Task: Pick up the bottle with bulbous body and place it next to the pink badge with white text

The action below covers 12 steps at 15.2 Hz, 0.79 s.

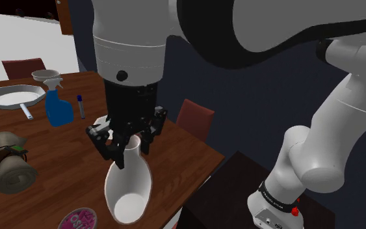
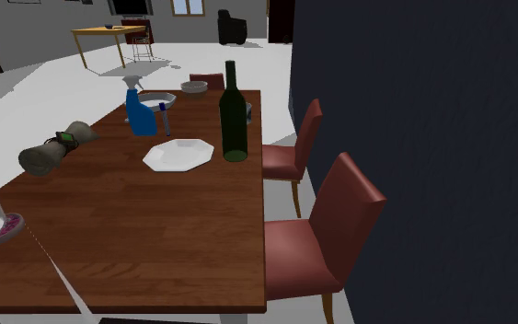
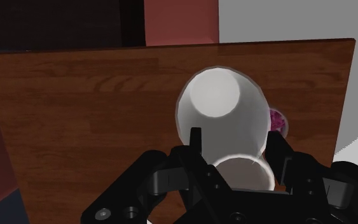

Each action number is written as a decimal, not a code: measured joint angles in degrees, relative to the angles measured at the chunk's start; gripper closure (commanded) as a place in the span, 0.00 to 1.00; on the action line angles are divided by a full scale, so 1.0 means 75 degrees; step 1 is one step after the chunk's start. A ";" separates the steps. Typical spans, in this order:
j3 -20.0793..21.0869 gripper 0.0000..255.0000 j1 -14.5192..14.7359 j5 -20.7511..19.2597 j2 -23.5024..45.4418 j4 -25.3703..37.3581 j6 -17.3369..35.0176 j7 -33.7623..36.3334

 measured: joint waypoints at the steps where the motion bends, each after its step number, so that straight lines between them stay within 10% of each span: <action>1: -0.0003 1.00 -0.0001 0.0010 -0.0018 -0.0122 0.0106 -0.0007; 12: 0.0029 1.00 0.0019 -0.0042 0.0084 -0.1170 0.1239 0.0047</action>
